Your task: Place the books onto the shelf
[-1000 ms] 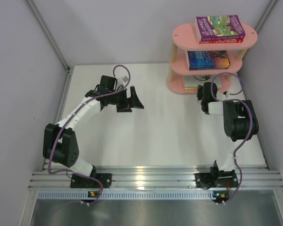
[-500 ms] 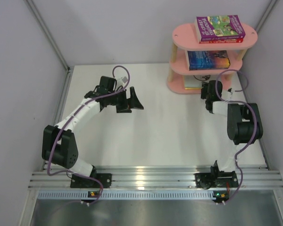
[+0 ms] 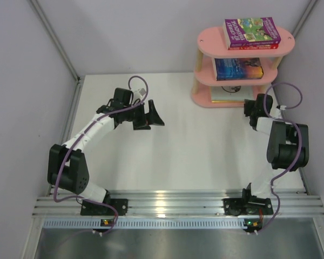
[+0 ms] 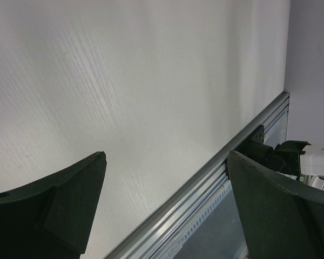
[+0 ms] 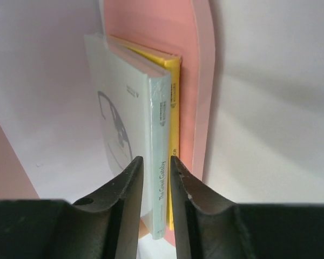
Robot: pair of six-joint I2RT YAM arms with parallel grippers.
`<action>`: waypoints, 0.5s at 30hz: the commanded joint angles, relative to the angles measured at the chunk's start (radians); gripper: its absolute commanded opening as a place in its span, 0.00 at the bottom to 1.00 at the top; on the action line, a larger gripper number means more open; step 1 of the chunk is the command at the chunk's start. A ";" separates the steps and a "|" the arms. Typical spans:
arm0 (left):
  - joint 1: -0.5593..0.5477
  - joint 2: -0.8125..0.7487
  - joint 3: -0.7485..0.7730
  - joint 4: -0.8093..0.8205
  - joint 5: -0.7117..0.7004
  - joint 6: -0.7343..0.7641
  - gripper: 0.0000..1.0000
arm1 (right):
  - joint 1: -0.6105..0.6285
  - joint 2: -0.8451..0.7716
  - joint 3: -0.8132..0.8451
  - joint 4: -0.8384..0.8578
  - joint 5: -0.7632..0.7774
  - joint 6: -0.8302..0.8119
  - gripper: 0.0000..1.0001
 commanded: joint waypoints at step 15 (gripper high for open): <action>-0.001 0.007 0.046 0.008 -0.031 0.019 0.99 | -0.080 0.048 0.094 -0.093 -0.113 -0.053 0.00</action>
